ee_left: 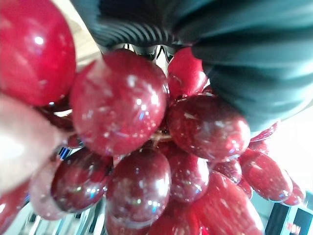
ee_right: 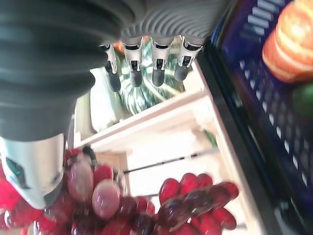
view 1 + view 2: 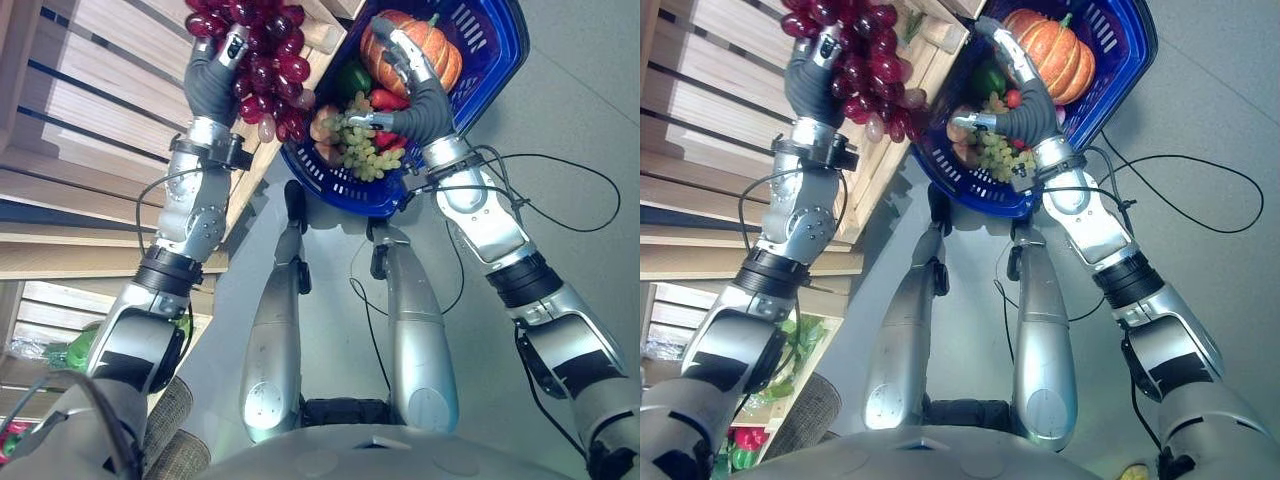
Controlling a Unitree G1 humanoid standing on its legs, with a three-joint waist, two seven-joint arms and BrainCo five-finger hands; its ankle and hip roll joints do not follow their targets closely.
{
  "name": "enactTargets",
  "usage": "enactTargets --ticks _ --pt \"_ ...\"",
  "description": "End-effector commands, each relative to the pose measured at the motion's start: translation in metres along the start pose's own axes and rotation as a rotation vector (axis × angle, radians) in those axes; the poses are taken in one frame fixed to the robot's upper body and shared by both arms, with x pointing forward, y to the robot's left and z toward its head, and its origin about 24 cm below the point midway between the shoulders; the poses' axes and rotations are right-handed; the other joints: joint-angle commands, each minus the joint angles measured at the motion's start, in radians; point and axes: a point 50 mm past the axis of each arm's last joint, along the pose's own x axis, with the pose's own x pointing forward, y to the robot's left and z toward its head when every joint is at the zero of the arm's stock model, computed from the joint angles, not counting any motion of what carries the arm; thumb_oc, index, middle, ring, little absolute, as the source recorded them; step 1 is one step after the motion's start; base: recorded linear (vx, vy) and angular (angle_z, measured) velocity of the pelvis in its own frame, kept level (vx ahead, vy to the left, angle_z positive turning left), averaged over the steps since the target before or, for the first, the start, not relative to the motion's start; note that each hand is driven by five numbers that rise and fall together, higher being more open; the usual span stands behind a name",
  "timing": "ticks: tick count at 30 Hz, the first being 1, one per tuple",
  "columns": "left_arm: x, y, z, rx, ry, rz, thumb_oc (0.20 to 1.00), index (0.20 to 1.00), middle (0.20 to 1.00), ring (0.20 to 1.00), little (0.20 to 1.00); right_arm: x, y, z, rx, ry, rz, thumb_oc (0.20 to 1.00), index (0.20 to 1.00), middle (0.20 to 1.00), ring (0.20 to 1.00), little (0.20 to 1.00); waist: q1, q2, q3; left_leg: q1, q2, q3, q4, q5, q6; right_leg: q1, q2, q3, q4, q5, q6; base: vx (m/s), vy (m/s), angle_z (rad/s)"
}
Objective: Pick up fruits and vegetables into the basket
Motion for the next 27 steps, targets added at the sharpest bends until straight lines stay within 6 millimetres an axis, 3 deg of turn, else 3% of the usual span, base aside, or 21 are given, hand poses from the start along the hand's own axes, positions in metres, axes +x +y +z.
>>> enactTargets --ticks 1,8,27 --pt "0.016 -0.031 0.031 -0.007 -0.169 -0.198 0.200 0.200 0.200 0.200 0.200 0.008 0.011 0.026 0.135 -0.110 0.065 1.000 1.000 1.000 1.000 1.000 0.018 -0.050 -0.046 0.019 -0.056 0.048 0.102 -0.144 0.026 0.112 0.013 0.030 -0.217 0.105 0.120 0.00 0.000 0.00" --pt "0.022 -0.057 0.033 -0.031 -0.199 -0.308 0.200 0.200 0.200 0.200 0.200 0.011 0.026 0.028 0.262 -0.080 0.132 1.000 1.000 1.000 1.000 1.000 0.015 -0.061 -0.046 0.020 -0.059 0.045 0.096 -0.139 0.028 0.116 0.018 0.030 -0.232 0.121 0.120 0.00 -0.010 0.00" --pt "0.025 -0.090 0.041 -0.107 -0.280 -0.463 0.200 0.200 0.200 0.200 0.200 0.015 0.049 0.030 0.434 -0.042 0.242 1.000 1.000 1.000 1.000 1.000 0.017 -0.080 -0.046 0.010 -0.061 0.034 0.097 -0.135 0.031 0.111 0.022 0.029 -0.240 0.135 0.117 0.00 -0.002 0.00"
